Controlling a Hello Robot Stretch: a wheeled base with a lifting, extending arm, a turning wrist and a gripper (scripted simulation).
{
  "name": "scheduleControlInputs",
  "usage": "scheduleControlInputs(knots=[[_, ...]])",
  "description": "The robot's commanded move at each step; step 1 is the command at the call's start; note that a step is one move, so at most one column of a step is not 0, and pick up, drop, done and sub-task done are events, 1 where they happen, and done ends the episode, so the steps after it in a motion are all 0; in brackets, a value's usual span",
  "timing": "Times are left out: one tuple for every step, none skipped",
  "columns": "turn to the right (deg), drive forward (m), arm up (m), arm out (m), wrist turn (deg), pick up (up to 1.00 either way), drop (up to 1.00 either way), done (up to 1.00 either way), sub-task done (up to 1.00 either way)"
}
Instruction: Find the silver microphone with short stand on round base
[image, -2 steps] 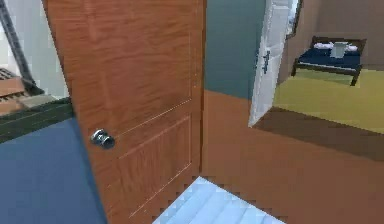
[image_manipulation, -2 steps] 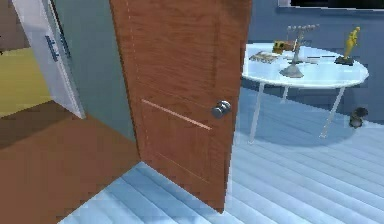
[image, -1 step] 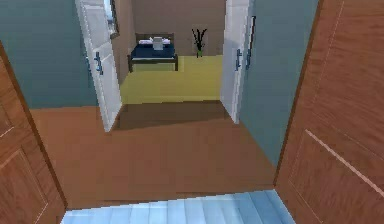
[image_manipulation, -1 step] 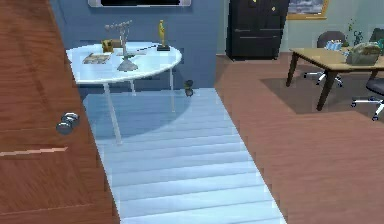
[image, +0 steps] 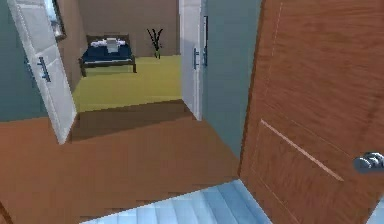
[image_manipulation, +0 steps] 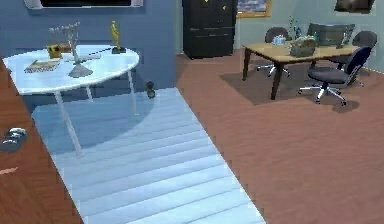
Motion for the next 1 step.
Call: scheduleControlInputs(knots=[[0.0,0.6,0.0,0.0,0.0,0.0,0.0,0.0,0.0]])
